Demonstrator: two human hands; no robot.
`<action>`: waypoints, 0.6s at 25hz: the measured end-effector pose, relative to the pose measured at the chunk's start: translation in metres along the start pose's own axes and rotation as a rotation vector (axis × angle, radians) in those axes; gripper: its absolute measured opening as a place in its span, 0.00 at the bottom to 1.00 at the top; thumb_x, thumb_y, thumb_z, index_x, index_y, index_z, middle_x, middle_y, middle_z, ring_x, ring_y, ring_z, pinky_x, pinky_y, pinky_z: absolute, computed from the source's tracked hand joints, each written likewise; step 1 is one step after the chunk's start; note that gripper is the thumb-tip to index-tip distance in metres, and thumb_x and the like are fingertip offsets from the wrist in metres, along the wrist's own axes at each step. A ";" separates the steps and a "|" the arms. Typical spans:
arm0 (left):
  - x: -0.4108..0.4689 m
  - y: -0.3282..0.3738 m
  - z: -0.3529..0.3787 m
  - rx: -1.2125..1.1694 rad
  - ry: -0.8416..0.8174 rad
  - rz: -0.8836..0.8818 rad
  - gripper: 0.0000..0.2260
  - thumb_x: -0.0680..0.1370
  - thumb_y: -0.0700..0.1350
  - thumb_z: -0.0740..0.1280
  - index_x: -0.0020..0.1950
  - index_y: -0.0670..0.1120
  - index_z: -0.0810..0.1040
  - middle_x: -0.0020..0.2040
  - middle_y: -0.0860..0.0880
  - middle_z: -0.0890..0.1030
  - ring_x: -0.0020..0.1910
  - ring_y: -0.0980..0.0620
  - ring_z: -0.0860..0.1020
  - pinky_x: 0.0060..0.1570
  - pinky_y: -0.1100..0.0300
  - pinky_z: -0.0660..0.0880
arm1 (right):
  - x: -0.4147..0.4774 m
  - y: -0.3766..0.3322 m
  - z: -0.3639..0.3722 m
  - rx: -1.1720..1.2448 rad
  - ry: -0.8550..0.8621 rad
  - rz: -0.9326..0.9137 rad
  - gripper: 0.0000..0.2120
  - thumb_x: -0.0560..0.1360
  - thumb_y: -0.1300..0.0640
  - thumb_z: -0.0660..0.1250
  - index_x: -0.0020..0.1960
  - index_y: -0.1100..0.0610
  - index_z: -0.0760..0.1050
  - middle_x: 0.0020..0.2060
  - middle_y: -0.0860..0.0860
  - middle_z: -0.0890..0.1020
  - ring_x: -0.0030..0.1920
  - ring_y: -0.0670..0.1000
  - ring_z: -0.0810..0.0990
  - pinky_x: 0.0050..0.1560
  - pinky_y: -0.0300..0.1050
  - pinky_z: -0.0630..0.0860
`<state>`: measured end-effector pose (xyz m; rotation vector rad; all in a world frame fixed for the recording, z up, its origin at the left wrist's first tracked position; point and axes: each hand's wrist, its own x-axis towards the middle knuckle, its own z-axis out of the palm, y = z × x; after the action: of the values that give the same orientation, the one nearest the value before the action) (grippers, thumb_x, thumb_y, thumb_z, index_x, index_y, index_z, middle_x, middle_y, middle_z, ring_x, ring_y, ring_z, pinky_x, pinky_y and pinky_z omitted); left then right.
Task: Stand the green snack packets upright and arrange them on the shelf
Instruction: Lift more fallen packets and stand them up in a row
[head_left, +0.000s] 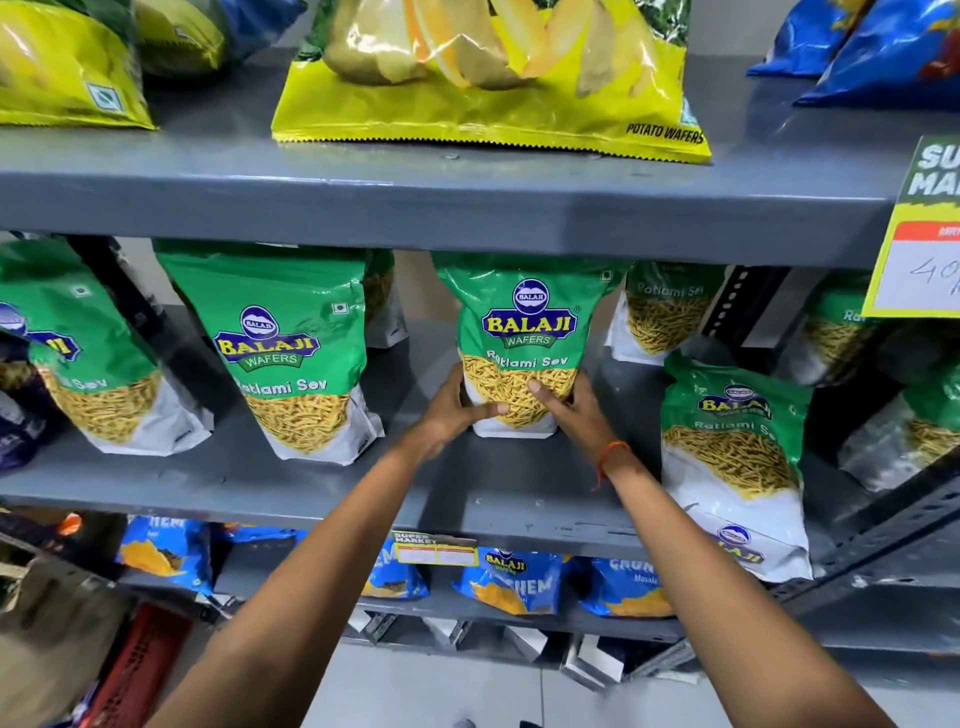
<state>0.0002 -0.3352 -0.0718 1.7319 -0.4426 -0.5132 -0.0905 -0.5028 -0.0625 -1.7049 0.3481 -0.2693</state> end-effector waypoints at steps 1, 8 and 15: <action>-0.002 0.000 0.000 -0.003 0.000 0.000 0.33 0.65 0.42 0.77 0.66 0.47 0.65 0.59 0.53 0.78 0.58 0.54 0.76 0.52 0.68 0.76 | -0.002 0.000 -0.001 0.008 -0.012 0.004 0.26 0.73 0.54 0.69 0.66 0.57 0.64 0.62 0.55 0.77 0.60 0.52 0.77 0.63 0.51 0.75; -0.026 -0.009 -0.001 0.026 -0.039 0.028 0.31 0.67 0.43 0.76 0.64 0.53 0.64 0.55 0.60 0.75 0.53 0.65 0.73 0.39 0.81 0.71 | -0.031 0.004 0.007 0.099 -0.017 -0.002 0.21 0.73 0.59 0.68 0.62 0.49 0.64 0.57 0.47 0.77 0.55 0.37 0.77 0.47 0.27 0.76; -0.050 0.010 0.019 0.159 0.247 0.240 0.46 0.64 0.61 0.72 0.74 0.47 0.54 0.75 0.47 0.62 0.74 0.51 0.59 0.71 0.64 0.60 | -0.045 -0.011 -0.005 0.008 0.052 0.100 0.23 0.74 0.61 0.67 0.66 0.59 0.66 0.62 0.58 0.77 0.58 0.50 0.77 0.52 0.34 0.75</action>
<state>-0.0528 -0.3254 -0.0601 1.8357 -0.5155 -0.0920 -0.1330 -0.4892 -0.0500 -1.6695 0.4689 -0.2419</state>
